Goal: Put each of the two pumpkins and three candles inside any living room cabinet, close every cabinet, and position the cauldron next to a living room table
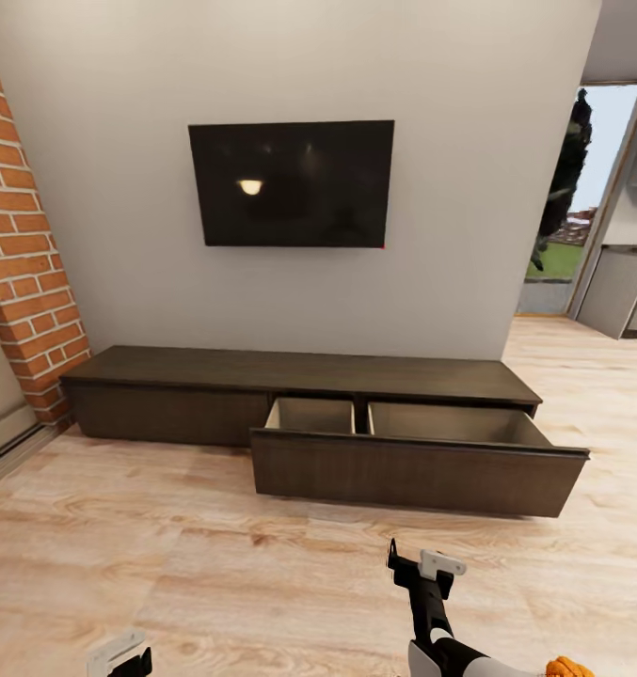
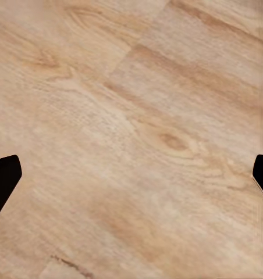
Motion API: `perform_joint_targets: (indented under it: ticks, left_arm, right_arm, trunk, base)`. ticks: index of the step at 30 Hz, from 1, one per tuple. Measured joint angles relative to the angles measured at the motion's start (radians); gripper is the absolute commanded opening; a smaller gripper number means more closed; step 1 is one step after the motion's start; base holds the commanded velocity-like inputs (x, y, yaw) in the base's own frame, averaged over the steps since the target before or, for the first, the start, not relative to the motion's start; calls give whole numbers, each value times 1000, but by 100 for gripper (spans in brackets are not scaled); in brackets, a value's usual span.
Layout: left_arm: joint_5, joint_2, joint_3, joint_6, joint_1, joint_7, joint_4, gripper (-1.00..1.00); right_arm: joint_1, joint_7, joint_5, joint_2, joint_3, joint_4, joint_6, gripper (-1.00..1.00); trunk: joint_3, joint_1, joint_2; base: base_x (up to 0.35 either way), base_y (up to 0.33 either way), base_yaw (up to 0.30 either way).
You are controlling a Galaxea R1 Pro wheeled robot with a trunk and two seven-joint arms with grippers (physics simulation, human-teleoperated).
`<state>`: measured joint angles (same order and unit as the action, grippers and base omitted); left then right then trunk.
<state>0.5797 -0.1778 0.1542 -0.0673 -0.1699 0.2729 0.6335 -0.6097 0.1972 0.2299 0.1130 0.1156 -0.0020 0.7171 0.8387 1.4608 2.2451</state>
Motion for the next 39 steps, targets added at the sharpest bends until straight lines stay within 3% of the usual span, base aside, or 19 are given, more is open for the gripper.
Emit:
perform_joint_targets:
  ticks: [19,25,39]
  left_arm:
    - [-1,26,4,-2,0,0,-2,100]
    - [0,26,56,-3,0,1,-3,100]
    - [3,25,77,-4,0,3,-2,100]
  right_arm:
    - [0,-2,-1,-17,0,1,-1,100]
    - [0,-3,-3,-17,0,2,-1,100]
    - [1,-2,-5,-17,1,1,0,100]
  trunk:
    - [0,0,0]
    - [3,0,0]
    - [5,0,0]
  base:
    - [0,-8,-291]
    - [0,-253,-268]
    - [0,-63,-26]
